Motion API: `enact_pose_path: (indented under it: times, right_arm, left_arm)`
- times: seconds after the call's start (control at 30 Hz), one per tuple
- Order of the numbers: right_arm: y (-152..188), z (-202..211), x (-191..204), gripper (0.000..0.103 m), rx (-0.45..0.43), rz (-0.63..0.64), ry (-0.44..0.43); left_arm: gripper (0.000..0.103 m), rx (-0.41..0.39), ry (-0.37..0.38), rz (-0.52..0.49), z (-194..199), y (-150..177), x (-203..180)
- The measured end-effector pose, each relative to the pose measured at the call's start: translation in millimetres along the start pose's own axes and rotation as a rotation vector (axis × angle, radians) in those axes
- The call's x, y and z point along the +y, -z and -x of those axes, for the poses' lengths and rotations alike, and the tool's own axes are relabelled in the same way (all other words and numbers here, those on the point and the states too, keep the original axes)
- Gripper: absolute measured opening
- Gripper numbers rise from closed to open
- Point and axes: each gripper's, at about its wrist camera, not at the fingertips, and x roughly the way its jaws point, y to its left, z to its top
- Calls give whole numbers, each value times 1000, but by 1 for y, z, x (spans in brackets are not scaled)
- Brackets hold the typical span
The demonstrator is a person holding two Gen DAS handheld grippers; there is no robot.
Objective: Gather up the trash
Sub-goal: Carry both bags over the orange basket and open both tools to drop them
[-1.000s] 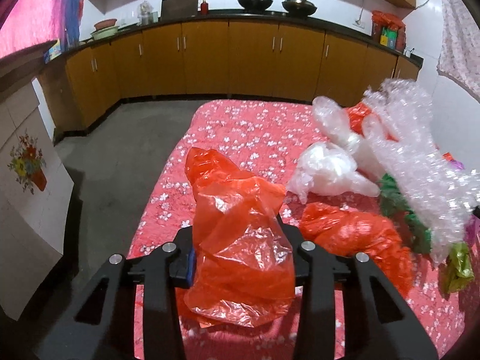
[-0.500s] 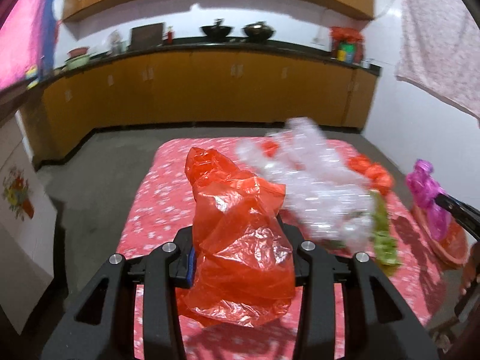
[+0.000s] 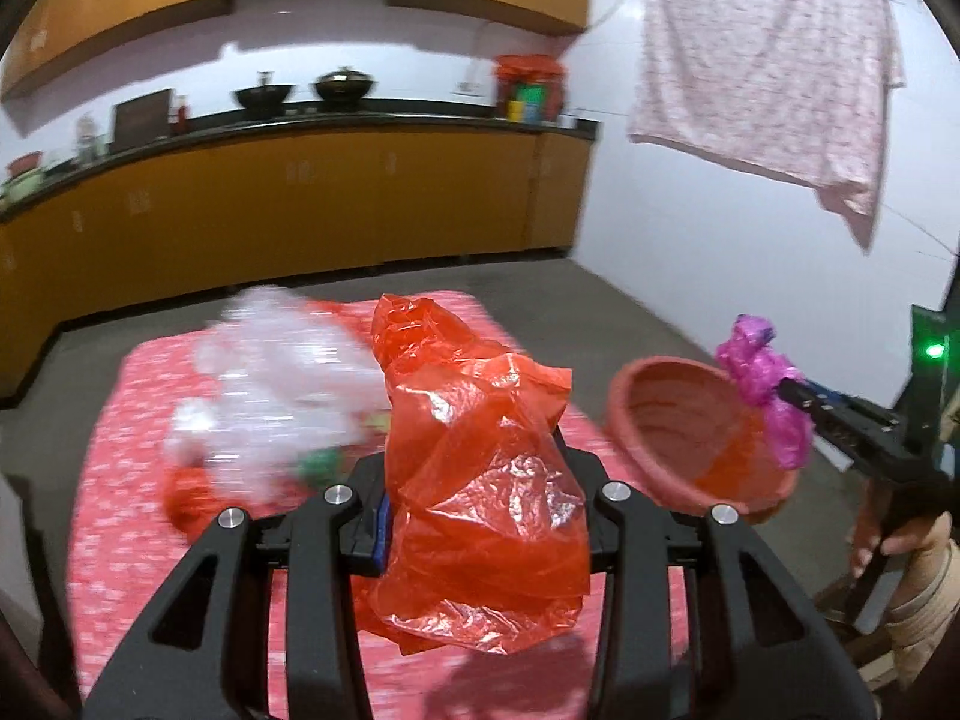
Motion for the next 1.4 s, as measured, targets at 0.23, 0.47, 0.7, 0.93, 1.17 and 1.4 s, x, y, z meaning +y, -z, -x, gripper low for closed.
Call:
enact_pose_path:
  times: [0.23,0.47,0.7,0.93,1.17,1.4]
  right_arm:
    - [4,6,-61,20,-1,-38,62]
    - [-3,-3,-91,20,-17,-37,55]
    - [-15,-17,-110,20,0,-30,31]
    - [-16,-35,-124,20,13,-42,10]
    - [-23,-41,-133,25,15,-101,-22]
    - [-31,-44,-140,39,16,-158,-54]
  left_arm:
    - [41,25,88,-33,-37,-2,-76]
    - [40,61,100,-46,-64,-8,-120]
    - [40,83,132,-78,-97,-17,-152]
    - [41,114,179,-128,-139,-18,-173]
    - [44,167,217,-162,-165,-10,-181]
    - [62,202,210,-161,-176,-4,-175]
